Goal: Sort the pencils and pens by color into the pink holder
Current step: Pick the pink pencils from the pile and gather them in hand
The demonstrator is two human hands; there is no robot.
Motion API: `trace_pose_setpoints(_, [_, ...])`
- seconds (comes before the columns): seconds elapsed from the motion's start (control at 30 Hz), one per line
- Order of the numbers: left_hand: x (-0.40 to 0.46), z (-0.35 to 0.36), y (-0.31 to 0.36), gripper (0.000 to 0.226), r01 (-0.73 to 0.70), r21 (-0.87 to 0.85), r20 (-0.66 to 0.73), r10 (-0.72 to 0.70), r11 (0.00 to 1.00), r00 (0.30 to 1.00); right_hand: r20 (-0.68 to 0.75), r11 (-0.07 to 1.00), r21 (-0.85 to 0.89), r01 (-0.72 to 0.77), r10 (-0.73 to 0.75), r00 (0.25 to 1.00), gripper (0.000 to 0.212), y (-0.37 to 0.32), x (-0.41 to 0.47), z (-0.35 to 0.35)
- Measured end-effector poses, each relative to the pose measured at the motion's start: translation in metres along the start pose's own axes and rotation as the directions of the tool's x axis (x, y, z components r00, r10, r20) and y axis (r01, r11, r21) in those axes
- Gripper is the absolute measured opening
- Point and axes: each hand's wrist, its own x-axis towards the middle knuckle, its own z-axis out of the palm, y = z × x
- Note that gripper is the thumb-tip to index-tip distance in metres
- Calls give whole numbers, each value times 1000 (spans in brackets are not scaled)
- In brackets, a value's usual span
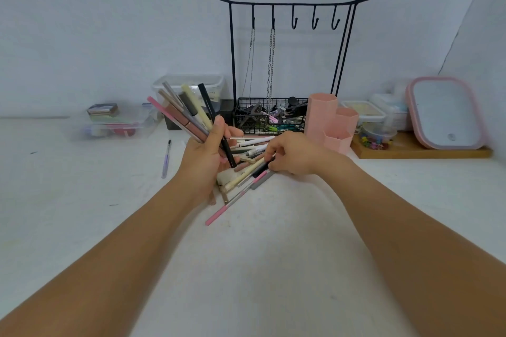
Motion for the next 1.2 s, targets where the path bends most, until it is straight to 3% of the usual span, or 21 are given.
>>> trace_pose_setpoints(0.1, [-4,3,2,38,75,-82,78,-69,994,995,2,998,1,-69,69,998,11,0,1,0])
trace_pose_setpoints(0.27, [-8,2,6,45,94,38,111,-98,995,989,-8,986,4,-169,169,986,16,0,1,1])
trace_pose_setpoints(0.43, [-9,0,7,37,123,89,153,-136,988,979,11,986,-107,-130,132,991,20,1,2,0])
trace_pose_setpoints(0.53, [-11,1,6,24,128,112,176,-146,985,974,31,993,-70,-94,96,995,23,6,0,-4])
trace_pose_setpoints(0.67, [-14,3,7,29,92,130,169,-113,987,979,-83,999,34,-38,41,996,16,11,-3,-9])
trace_pose_setpoints(0.77, [-13,4,9,35,56,113,129,-71,992,989,-275,980,187,73,-19,961,13,12,0,-12])
trace_pose_setpoints(0.87, [-12,3,10,48,85,113,63,-92,990,994,-345,857,494,148,37,938,10,-1,1,-21])
trace_pose_setpoints(1.0, [-11,2,12,54,142,111,53,-148,984,988,-172,473,872,128,49,984,16,-10,-1,-25])
trace_pose_setpoints(1.07, [-12,3,13,51,179,111,58,-186,978,981,-99,347,933,97,-10,995,13,-10,-4,-25])
trace_pose_setpoints(1.2, [-15,6,12,42,226,75,103,-233,971,967,-28,235,971,48,-87,996,10,-14,-7,-23])
